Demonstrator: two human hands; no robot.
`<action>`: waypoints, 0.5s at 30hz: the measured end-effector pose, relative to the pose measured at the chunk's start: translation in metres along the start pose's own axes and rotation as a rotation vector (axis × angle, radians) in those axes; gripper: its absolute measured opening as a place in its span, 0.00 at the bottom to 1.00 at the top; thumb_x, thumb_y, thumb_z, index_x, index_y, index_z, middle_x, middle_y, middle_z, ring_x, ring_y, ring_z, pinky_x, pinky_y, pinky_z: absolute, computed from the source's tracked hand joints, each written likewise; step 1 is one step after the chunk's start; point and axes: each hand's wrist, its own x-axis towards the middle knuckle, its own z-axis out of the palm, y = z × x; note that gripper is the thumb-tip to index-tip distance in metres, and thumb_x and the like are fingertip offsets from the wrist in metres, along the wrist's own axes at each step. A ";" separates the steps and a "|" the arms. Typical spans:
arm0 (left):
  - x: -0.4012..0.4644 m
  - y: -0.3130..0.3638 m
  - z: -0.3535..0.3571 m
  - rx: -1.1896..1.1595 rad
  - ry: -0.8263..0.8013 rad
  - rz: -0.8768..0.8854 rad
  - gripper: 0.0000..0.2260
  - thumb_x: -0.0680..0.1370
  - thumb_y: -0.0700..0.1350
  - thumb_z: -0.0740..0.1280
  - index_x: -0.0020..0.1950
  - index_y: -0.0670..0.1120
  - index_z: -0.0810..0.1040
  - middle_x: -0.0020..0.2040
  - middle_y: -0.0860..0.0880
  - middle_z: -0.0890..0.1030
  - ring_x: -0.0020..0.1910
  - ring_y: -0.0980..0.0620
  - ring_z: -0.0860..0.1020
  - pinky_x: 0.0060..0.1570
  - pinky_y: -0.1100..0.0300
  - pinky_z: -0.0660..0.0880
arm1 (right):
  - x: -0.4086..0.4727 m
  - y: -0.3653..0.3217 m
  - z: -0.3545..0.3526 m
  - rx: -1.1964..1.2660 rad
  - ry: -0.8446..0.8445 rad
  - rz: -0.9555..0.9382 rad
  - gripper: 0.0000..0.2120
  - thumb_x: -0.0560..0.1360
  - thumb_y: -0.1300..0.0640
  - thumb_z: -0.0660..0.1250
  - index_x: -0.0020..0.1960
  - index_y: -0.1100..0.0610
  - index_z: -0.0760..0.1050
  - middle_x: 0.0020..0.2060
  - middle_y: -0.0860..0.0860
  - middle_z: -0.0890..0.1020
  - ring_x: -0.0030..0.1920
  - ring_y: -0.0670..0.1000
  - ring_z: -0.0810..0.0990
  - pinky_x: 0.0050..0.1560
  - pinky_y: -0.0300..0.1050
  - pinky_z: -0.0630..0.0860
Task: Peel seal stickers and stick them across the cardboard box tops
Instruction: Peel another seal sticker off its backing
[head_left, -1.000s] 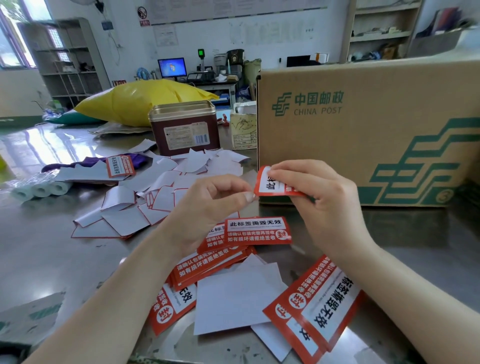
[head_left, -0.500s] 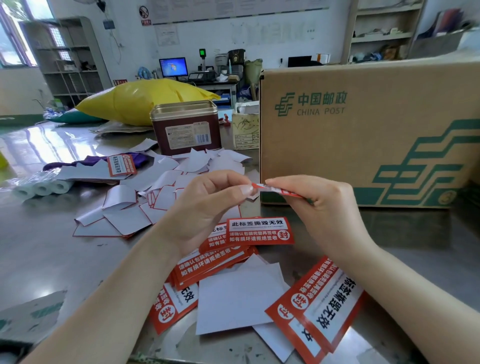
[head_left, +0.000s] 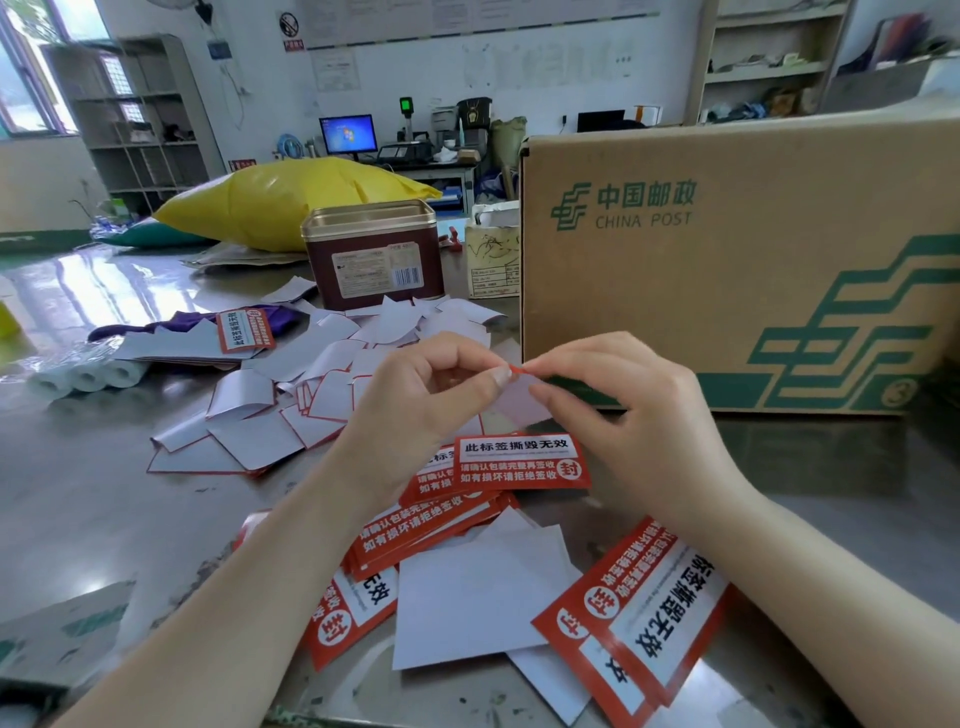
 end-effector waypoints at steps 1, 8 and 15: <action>0.000 0.001 0.001 0.020 -0.005 0.013 0.05 0.75 0.42 0.67 0.42 0.49 0.82 0.39 0.53 0.80 0.42 0.55 0.78 0.46 0.62 0.76 | 0.000 0.000 0.001 -0.006 0.006 -0.002 0.09 0.72 0.58 0.67 0.51 0.57 0.81 0.45 0.48 0.82 0.48 0.43 0.76 0.49 0.38 0.75; -0.001 -0.001 0.003 0.101 0.001 0.105 0.04 0.75 0.41 0.68 0.43 0.48 0.82 0.39 0.55 0.79 0.42 0.56 0.78 0.45 0.63 0.76 | 0.000 0.000 0.002 -0.044 0.028 -0.015 0.06 0.72 0.60 0.68 0.46 0.58 0.82 0.41 0.49 0.83 0.43 0.44 0.78 0.45 0.37 0.74; -0.001 -0.003 0.005 0.294 0.047 0.238 0.03 0.75 0.42 0.69 0.43 0.49 0.81 0.41 0.56 0.77 0.44 0.59 0.75 0.46 0.64 0.74 | -0.001 -0.001 0.001 -0.093 0.004 -0.036 0.07 0.73 0.58 0.66 0.46 0.58 0.82 0.40 0.50 0.83 0.41 0.49 0.80 0.41 0.44 0.78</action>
